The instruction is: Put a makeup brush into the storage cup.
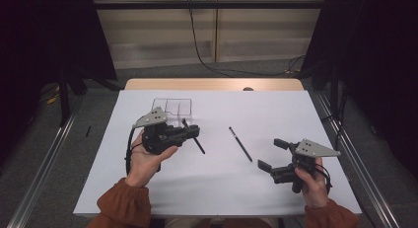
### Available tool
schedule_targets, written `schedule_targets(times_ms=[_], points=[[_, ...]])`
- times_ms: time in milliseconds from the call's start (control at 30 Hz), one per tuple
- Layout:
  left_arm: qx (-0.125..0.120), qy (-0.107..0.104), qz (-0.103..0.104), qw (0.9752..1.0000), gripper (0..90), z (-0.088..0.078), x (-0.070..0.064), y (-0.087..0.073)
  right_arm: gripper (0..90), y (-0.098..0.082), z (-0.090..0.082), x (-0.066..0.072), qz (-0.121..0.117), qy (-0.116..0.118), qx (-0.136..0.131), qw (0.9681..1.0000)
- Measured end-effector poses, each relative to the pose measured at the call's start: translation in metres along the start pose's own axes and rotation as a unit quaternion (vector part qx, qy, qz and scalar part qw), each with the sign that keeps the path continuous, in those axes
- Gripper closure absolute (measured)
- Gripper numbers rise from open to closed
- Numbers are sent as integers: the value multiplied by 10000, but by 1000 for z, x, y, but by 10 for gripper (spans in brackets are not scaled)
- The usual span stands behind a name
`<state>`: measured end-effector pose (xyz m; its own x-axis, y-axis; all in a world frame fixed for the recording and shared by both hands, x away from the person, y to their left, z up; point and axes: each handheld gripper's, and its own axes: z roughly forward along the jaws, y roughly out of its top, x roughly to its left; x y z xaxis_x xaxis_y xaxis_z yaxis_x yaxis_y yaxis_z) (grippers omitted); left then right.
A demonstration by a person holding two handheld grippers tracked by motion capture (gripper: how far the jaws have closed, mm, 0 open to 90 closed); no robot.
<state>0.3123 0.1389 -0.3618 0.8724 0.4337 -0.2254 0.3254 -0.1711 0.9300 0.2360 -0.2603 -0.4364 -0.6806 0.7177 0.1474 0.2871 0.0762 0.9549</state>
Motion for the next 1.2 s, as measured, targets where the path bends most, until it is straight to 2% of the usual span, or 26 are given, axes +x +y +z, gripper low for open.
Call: schedule_targets(times_ms=[100, 233, 400, 500, 667, 933, 1200], points=[[-4, 30, -24, 10000, 837, -3, 2, 0, 0, -3, -7, -4, 57, -162, -33, 9998], [16, 56, -27, 10000, 837, -7, 2, 1, 0, -10, -17, -7, 50, -584, -168, 9981], [11, 95, -52, 9999, 837, -12, 3, 3, 0, -14, -30, -9, -32, -711, -295, 9970], [45, 127, -55, 9999, 836, -13, 4, 3, 0, -15, -36, -9, -334, -820, -413, 9952], [128, 145, -48, 9998, 836, -13, 6, 2, 0, -21, -41, -13, -241, -973, -354, 9943], [106, 360, -90, 9993, 837, -28, 18, 8, 0, -21, -41, -12, -120, -975, -400, 9944], [59, 707, -141, 9974, 836, -39, 37, 12, 0, -20, -40, -12, -119, -951, -414, 9945]])
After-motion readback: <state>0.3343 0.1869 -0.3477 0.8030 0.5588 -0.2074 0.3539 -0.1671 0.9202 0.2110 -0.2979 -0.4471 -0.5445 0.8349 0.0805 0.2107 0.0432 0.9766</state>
